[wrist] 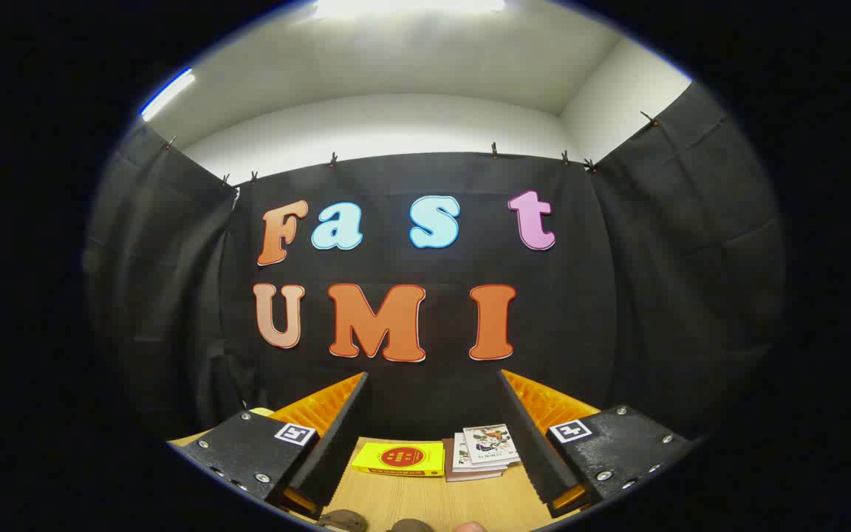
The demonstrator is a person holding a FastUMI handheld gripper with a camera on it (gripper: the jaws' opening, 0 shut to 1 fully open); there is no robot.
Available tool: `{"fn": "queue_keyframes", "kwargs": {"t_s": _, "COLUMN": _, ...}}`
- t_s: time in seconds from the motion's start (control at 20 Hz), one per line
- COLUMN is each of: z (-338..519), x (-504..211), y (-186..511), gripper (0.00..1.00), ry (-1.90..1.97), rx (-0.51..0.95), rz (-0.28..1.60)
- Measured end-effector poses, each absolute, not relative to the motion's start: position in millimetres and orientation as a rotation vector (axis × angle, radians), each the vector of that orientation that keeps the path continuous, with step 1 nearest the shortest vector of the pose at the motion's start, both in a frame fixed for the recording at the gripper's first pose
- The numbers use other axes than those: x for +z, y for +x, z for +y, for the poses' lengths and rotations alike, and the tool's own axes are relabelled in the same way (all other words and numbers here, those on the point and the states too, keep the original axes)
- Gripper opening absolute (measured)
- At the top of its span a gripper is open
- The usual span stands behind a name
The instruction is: Open the storage box then place both shoes into the box .Put the left shoe in first, then the right shoe, with the right side of both shoes facing outward in a uniform manner.
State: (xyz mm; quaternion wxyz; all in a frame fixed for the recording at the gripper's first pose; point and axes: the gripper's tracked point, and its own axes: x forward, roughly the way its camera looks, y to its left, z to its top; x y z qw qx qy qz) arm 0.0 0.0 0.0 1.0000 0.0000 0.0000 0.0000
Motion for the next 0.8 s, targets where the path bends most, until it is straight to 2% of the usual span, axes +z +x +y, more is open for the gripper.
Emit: {"fn": "queue_keyframes", "kwargs": {"t_s": 0.8, "z": 28.2, "x": -38.7, "y": 0.9, "gripper": 0.99, "ry": -0.034, "rx": 0.046, "rz": 0.088}}
